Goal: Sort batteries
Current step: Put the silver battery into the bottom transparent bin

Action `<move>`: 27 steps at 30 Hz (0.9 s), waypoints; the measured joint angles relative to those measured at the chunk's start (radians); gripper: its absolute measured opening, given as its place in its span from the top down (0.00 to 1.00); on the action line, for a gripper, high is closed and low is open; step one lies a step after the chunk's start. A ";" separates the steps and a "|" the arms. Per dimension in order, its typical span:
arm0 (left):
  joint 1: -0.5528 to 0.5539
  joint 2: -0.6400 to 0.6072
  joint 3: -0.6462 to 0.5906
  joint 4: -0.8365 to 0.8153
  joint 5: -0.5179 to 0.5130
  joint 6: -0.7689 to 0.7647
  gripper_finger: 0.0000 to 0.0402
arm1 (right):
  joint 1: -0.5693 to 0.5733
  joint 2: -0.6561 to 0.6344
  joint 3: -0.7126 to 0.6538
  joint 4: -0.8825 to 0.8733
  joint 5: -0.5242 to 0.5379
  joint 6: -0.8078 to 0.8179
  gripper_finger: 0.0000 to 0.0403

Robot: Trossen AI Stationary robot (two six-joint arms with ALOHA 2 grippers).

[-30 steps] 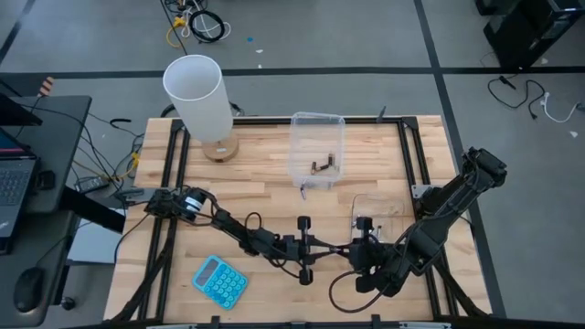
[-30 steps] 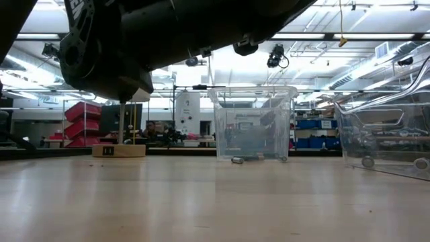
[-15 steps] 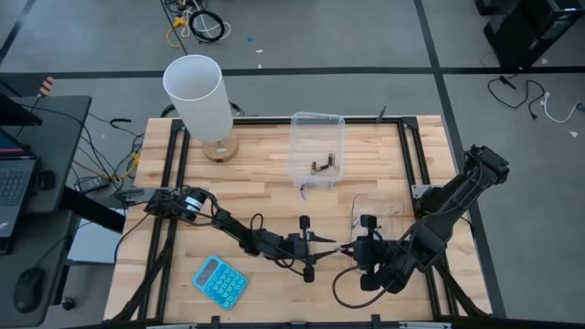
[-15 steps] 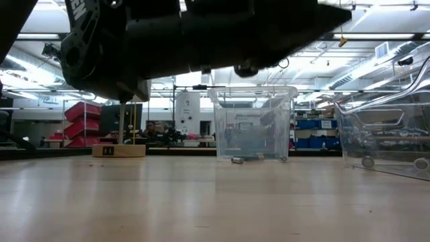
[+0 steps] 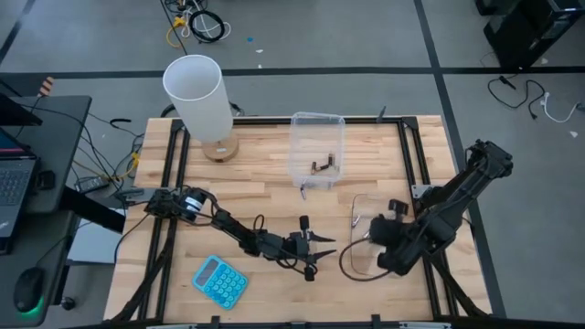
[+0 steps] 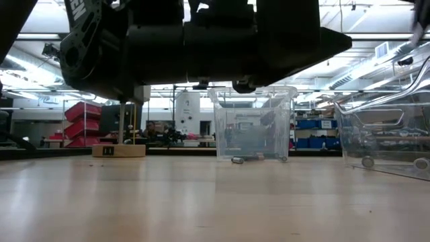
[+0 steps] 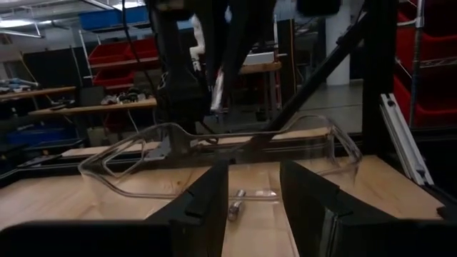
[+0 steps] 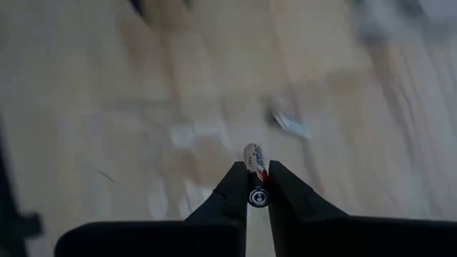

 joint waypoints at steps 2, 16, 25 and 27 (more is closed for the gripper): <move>0.000 0.000 0.000 0.005 0.000 0.000 0.68 | -0.011 0.007 0.000 -0.068 -0.038 0.033 0.94; -0.014 0.000 0.000 0.006 -0.107 0.064 0.68 | -0.095 0.010 -0.158 0.069 -0.280 -0.047 0.93; -0.060 0.000 0.000 0.073 -0.363 0.235 0.68 | -0.095 0.010 -0.294 0.244 -0.404 -0.004 0.93; -0.069 0.000 0.001 0.090 -0.432 0.285 0.68 | -0.095 0.010 -0.318 0.258 -0.424 0.003 0.92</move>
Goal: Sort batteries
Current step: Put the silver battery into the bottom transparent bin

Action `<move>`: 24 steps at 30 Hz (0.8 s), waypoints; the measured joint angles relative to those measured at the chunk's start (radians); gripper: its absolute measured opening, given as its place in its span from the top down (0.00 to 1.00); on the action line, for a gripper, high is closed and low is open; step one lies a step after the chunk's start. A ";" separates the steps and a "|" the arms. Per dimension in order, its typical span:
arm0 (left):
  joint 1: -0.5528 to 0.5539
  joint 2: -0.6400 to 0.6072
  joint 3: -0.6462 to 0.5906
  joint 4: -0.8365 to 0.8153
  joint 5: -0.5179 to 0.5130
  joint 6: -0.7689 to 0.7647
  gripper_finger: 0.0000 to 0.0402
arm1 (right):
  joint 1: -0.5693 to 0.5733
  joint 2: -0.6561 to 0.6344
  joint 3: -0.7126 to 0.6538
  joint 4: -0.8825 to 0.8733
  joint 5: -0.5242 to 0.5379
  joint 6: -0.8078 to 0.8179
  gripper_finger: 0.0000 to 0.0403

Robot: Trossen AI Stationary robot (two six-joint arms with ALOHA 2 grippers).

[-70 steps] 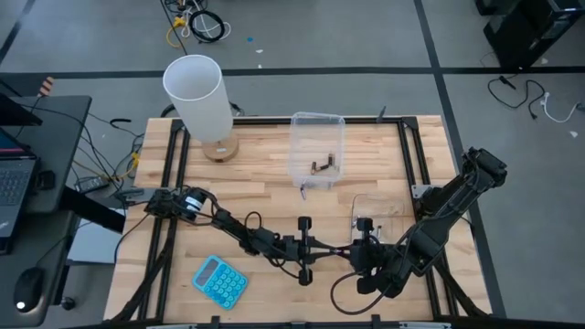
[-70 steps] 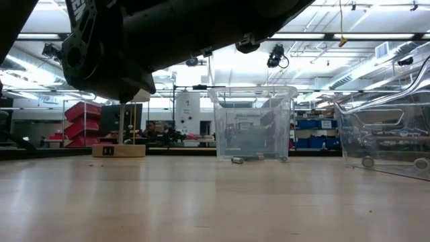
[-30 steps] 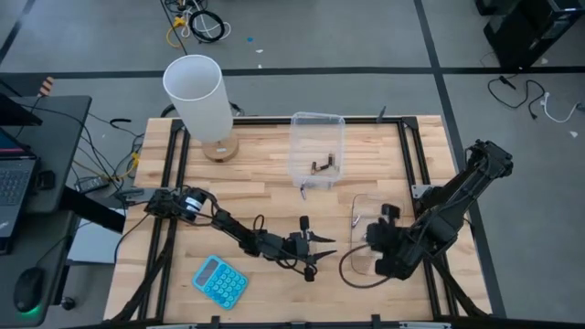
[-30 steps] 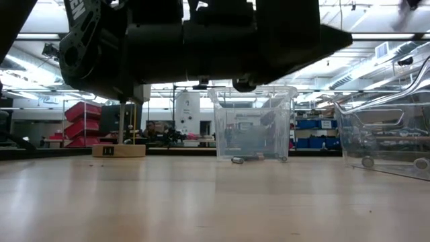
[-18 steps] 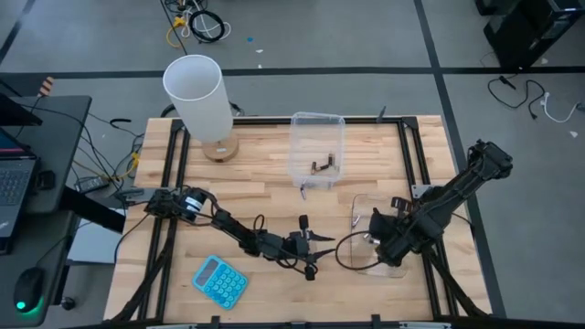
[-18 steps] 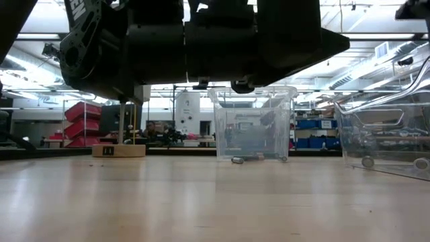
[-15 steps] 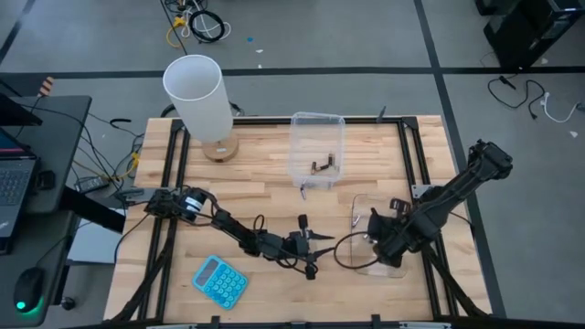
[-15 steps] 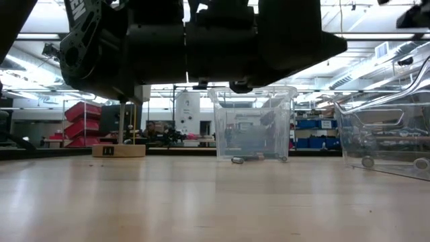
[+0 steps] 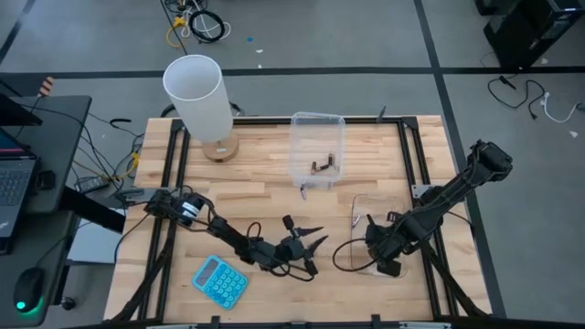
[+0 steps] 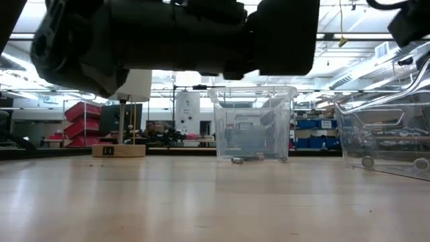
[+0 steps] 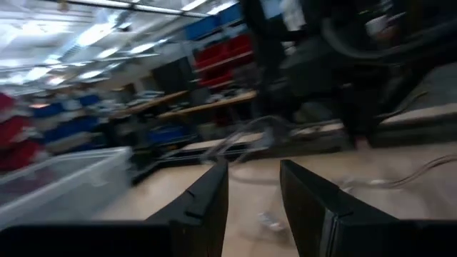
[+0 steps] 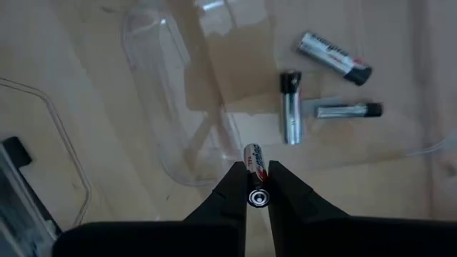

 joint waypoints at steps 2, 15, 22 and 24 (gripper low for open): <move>-0.007 0.000 0.000 0.012 -0.066 0.045 0.68 | 0.000 0.000 -0.017 0.015 -0.007 0.005 0.92; -0.016 0.000 0.000 0.021 -0.473 0.292 0.68 | -0.013 0.000 -0.045 0.020 -0.007 0.008 0.88; -0.016 0.000 0.000 0.020 -0.557 0.356 0.68 | -0.013 0.000 -0.045 0.024 -0.007 0.008 0.83; -0.016 0.000 0.000 0.020 -0.555 0.348 0.68 | -0.013 0.000 -0.045 0.025 -0.007 0.008 0.81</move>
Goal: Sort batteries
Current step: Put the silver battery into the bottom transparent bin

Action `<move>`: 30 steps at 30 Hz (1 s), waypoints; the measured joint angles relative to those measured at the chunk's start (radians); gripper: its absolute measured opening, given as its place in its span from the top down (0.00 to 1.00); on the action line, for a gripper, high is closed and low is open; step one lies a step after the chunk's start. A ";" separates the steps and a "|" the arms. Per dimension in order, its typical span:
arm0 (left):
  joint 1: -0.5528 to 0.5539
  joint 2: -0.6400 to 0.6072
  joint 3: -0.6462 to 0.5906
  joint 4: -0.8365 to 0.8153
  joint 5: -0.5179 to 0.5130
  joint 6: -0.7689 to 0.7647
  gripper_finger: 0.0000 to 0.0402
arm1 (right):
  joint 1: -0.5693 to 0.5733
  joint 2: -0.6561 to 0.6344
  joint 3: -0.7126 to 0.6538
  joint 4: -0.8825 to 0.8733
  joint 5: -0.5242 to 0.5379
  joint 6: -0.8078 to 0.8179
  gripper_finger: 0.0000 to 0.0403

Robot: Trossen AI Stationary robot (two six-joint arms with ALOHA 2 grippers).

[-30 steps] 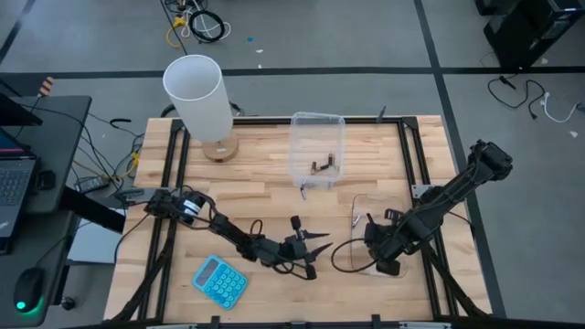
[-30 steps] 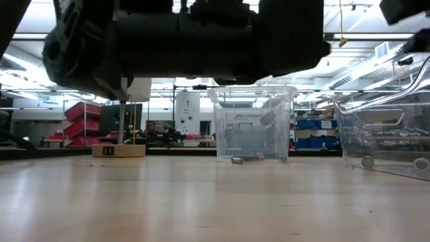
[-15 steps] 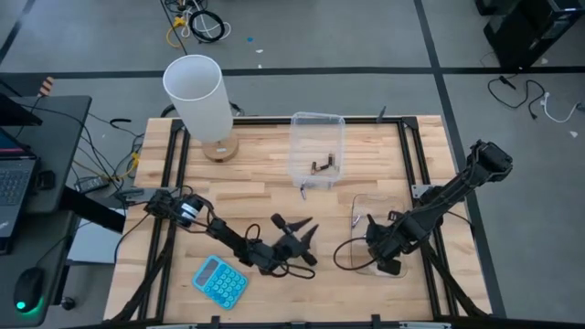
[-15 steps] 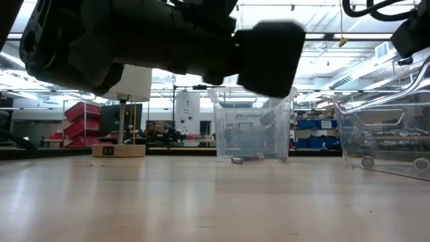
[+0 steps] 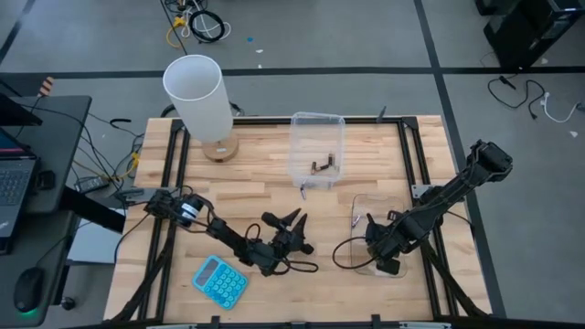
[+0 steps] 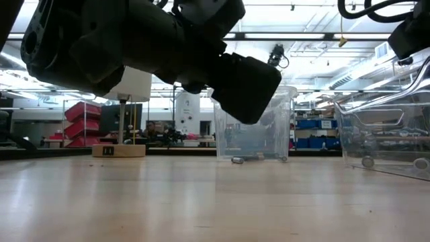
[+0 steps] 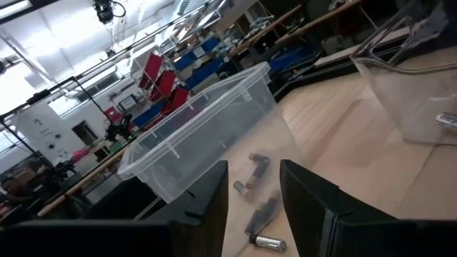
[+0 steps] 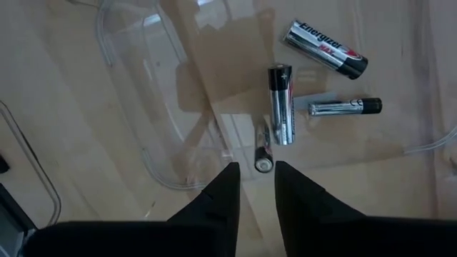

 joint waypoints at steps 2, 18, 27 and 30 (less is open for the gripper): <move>-0.004 0.000 0.000 0.007 0.019 -0.007 0.68 | 0.000 0.000 0.000 0.000 0.000 0.000 0.80; -0.032 0.000 0.000 0.136 0.245 -0.041 0.68 | 0.021 0.000 0.162 -0.022 0.126 -0.060 0.79; -0.024 -0.004 0.000 0.168 0.495 -0.202 0.68 | 0.087 0.000 0.240 -0.019 0.306 -0.091 0.79; -0.017 -0.006 0.000 0.168 0.529 -0.244 0.68 | 0.106 0.000 0.241 -0.019 0.335 -0.091 0.80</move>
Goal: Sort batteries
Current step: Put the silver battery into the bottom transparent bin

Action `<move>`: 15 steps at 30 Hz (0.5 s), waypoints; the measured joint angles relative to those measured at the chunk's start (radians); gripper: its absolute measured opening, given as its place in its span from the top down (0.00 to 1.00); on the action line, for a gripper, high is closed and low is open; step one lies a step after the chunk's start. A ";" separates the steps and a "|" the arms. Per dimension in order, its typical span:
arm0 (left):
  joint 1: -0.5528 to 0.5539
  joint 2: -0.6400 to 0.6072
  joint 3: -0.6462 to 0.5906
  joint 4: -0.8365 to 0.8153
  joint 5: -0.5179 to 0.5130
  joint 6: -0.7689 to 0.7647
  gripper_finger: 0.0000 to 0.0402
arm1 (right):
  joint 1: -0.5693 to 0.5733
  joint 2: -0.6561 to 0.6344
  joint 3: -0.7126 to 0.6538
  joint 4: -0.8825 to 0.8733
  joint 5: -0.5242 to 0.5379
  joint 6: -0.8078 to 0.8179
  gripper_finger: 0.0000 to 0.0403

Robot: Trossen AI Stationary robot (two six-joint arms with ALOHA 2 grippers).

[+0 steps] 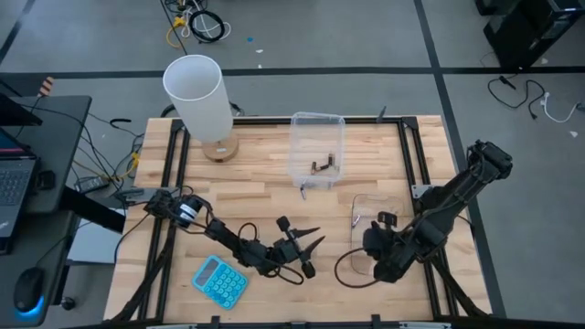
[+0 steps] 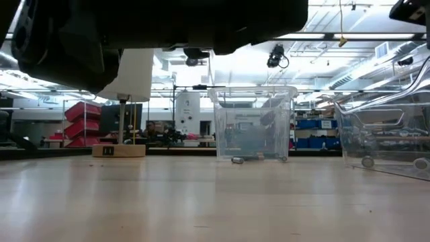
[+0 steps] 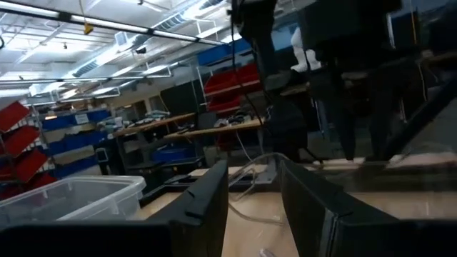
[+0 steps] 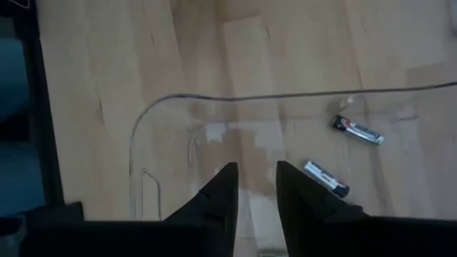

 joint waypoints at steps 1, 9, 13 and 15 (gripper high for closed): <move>0.001 -0.002 0.000 0.001 0.002 -0.003 0.68 | 0.005 0.000 0.000 0.000 0.011 0.002 0.79; 0.001 -0.070 -0.044 -0.002 -0.025 0.006 0.68 | 0.031 0.000 0.000 -0.001 0.070 0.000 0.80; -0.001 -0.179 -0.136 -0.055 -0.122 0.007 0.68 | 0.036 0.000 0.000 -0.001 0.088 0.000 0.80; -0.006 -0.237 -0.190 -0.087 -0.171 0.001 0.68 | 0.036 0.000 0.000 -0.001 0.089 -0.004 0.80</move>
